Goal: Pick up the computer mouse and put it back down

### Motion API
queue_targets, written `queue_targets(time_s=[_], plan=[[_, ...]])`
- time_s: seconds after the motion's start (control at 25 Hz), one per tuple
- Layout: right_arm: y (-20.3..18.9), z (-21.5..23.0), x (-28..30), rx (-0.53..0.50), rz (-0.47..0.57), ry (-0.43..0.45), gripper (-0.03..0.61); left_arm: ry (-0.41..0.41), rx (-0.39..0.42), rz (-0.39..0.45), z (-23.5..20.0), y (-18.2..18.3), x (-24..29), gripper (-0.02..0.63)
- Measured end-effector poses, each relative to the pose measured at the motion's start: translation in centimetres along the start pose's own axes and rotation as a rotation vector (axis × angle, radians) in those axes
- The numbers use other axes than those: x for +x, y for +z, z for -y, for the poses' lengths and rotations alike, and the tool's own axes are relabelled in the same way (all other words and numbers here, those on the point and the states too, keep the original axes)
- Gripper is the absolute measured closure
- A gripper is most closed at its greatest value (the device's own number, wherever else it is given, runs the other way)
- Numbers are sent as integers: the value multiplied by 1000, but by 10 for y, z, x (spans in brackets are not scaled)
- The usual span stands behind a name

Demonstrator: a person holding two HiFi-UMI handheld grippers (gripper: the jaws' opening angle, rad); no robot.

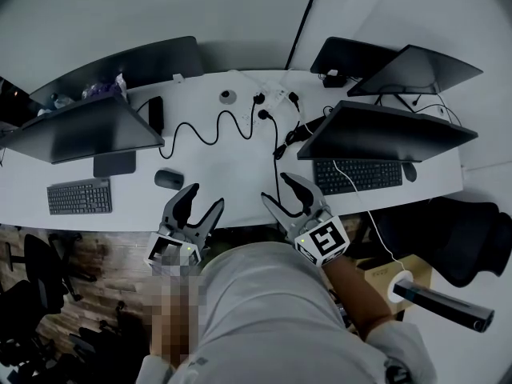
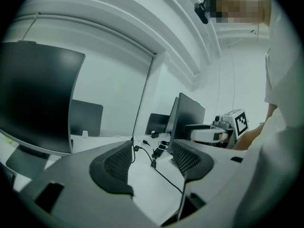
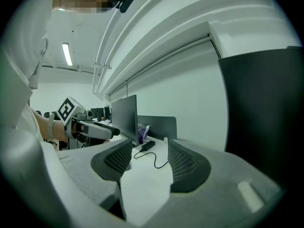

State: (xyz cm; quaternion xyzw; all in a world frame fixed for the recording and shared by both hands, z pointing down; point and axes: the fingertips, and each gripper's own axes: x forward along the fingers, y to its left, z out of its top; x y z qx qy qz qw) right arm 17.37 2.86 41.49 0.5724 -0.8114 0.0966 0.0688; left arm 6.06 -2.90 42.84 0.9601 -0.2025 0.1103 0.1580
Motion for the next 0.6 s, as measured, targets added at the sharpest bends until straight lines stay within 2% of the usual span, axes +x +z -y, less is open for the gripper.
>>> queue_targets(time_s=[0.6], plan=[[-15,1,-11,23,-17,-22,339,9,4,-17,8,-8,0,347]])
